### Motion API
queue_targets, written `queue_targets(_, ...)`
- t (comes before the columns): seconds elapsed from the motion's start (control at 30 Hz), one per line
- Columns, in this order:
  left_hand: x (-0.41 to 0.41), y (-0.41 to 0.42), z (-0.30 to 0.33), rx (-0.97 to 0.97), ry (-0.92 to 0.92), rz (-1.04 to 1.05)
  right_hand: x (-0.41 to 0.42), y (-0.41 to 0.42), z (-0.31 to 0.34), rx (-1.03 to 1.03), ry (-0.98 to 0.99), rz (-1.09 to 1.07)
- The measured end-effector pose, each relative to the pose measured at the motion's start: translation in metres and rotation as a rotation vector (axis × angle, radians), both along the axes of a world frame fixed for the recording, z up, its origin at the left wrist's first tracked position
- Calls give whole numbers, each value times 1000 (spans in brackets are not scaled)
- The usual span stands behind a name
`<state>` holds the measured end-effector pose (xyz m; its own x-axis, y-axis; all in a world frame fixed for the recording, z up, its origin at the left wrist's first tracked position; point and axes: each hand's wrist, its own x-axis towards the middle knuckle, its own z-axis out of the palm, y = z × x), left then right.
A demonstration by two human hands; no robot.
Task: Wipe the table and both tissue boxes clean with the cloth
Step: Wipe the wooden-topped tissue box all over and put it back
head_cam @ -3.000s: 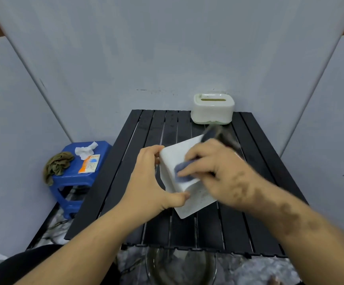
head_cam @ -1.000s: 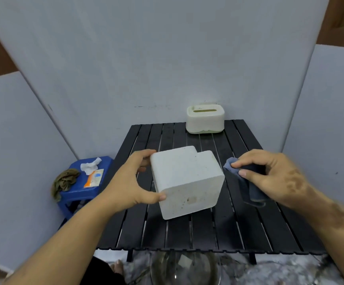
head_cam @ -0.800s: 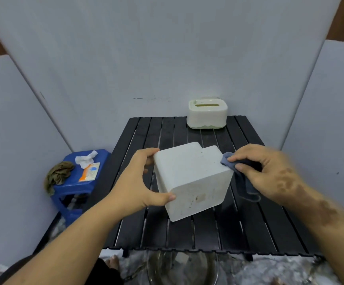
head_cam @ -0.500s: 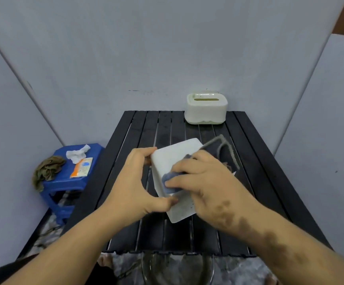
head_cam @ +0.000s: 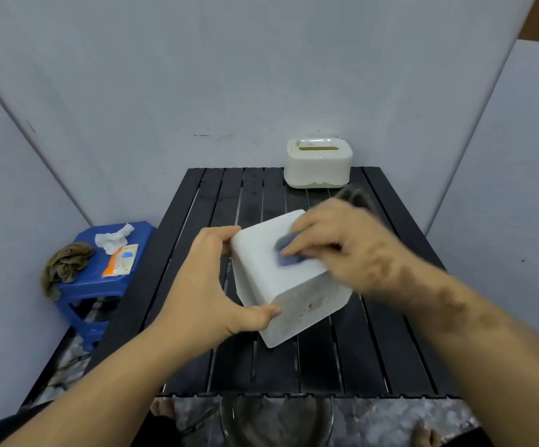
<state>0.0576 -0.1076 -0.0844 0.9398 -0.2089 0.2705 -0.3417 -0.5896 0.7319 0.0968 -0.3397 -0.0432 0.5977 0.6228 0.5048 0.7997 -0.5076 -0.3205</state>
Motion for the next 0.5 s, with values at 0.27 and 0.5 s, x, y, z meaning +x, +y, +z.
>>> queue_targets(0.27,-2,-2,0,12,23,0,6,31,-2,-56,-83,-44)
queue_targets(0.5,-3,-2,-1,17,47,12,26,-11,11,-74,160,-424)
